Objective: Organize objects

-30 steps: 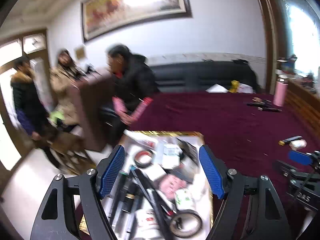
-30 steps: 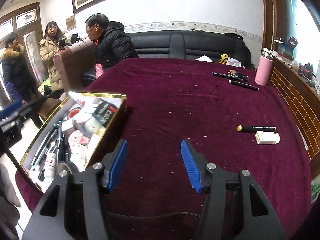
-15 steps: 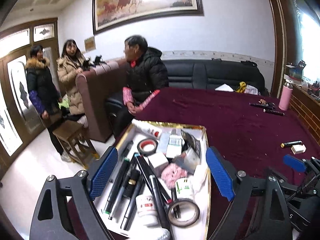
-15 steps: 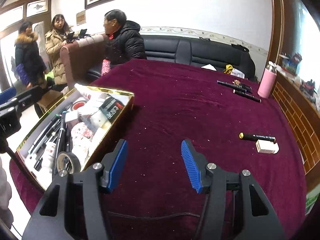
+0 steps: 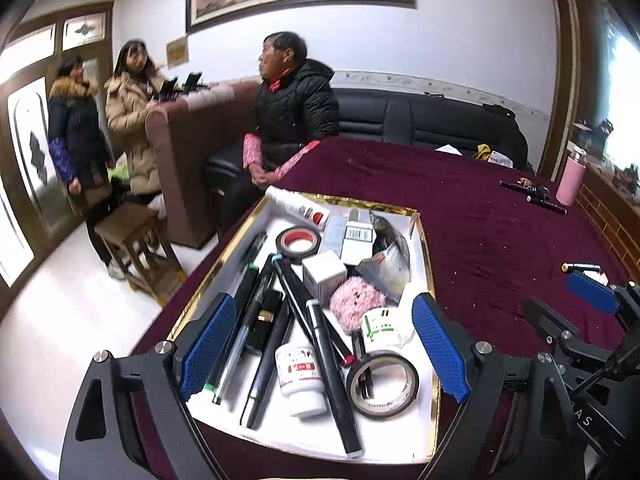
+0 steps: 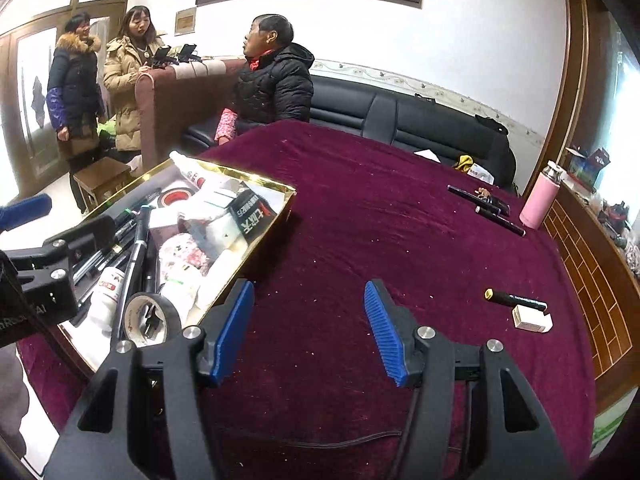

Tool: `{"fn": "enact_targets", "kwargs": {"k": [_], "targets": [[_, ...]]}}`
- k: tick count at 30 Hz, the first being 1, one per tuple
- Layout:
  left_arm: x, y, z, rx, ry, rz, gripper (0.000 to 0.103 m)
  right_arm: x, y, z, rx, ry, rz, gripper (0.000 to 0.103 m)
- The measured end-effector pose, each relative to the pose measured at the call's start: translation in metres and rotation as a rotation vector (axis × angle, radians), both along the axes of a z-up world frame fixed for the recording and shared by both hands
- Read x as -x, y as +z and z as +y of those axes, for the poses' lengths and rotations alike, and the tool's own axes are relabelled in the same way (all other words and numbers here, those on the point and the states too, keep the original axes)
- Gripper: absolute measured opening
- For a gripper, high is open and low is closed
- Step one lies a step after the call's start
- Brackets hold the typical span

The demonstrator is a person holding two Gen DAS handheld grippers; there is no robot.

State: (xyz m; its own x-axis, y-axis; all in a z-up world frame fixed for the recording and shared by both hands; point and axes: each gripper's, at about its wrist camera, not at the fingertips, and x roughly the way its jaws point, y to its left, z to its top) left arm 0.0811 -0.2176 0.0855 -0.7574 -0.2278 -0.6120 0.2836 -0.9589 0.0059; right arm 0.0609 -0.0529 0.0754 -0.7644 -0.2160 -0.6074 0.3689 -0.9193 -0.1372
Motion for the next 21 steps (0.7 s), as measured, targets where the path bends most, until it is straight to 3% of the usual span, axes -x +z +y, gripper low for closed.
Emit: {"fn": "enact_targets", "kwargs": {"k": [3,21], "targets": [[-0.002,-0.006,-0.004,-0.009,0.031,-0.01,0.093,-0.002,0.0,-0.003,-0.011,0.0,0.005,0.058],[-0.006,-0.007,0.0,0.082,0.106,-0.029,0.093,-0.022,0.012,-0.003,-0.021,0.005,0.069,0.062]]}}
